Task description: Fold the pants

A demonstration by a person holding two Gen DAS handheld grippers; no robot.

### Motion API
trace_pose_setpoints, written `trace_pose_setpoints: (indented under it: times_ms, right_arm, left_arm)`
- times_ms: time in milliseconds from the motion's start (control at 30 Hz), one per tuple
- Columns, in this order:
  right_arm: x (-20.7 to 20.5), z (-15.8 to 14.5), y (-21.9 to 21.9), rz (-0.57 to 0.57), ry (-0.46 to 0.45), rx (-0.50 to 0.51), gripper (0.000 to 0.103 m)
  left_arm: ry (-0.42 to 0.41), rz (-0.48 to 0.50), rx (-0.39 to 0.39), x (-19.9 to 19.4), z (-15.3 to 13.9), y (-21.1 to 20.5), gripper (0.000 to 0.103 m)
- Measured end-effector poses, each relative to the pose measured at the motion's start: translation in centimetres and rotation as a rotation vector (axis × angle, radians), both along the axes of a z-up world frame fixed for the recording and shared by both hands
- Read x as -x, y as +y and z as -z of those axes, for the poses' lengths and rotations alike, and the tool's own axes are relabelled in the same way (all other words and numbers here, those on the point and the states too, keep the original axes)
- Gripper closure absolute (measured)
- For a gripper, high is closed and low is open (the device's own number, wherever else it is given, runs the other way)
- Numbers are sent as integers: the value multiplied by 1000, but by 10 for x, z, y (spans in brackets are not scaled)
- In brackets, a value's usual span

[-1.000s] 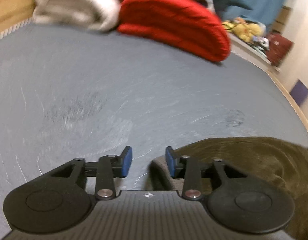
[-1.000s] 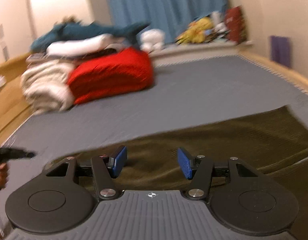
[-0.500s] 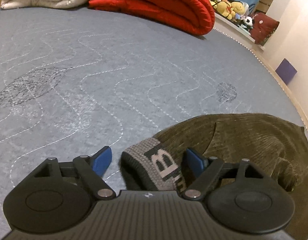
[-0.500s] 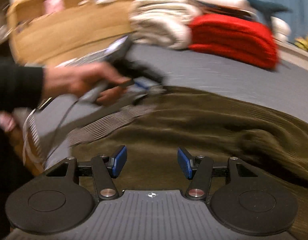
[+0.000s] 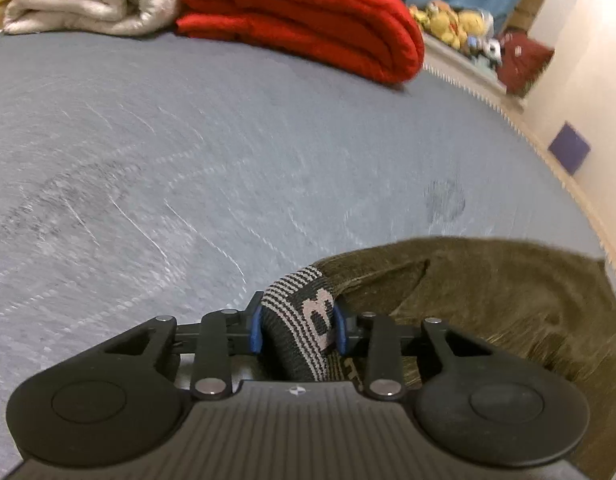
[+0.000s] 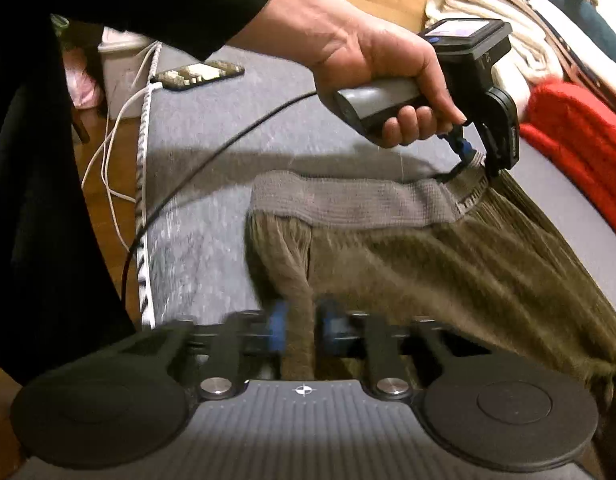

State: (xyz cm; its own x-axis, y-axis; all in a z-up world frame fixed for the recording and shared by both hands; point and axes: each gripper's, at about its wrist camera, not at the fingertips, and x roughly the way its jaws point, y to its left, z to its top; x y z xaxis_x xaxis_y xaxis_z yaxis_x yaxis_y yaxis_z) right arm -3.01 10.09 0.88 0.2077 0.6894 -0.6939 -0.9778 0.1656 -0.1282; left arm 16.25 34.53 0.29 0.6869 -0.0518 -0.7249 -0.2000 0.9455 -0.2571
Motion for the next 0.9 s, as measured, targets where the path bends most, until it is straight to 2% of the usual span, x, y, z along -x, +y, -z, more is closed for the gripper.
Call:
trace_pose_setpoints:
  times_ms: [33,133,233,333,367,433,467,500,567,600,700,733,800,900]
  right_arm:
    - [0,-6,0,-20,32,-16,96]
    - [20,-13,8,-91,-23,-46,96]
    - [26,-14,18,-104,-21,-65,96]
    - [25,-13,23,-92,-34,-37,93]
    - [23,-13,24,-85,-26,-15,89]
    - [19,-20,15,-72,-11,-21,70]
    - [15,-26,8,-57,-7,-39,55]
    - [11,-32,0,-35,2,-55,51]
    - [-1,-42,-15,23,55,-78,51]
    - [-8,-46,-25,60,87,-92,51]
    - [-32,-58,-55,170,168,-132,50]
    - [-43,-63,-70,218,189,-154,49]
    - [-61,-67,-90,300,223,-181,49]
    - [-91,-77,-132,427,243,-227,47]
  left_arm:
    - [-19,-5,2,4,-7,5,67]
    - [-35,-36,4,13,-18,22,68]
    - [0,-89,8,18,-8,35,67]
    - [34,-100,-36,15,-3,24,56]
    - [36,-101,-57,14,-7,20,52]
    - [9,-93,-111,15,-21,11,49]
    - [-12,-84,-149,17,-28,3,46]
    - [-35,-79,-178,20,-33,-2,45]
    - [-74,-103,-214,25,-45,-6,42]
    - [-88,-130,-205,28,-49,-5,41]
    - [-118,-133,-106,31,-58,-2,42]
    - [-119,-125,-86,31,-59,-3,45]
    - [-108,-101,-70,26,-57,-11,61]
    - [-90,-50,-103,15,-51,-30,63]
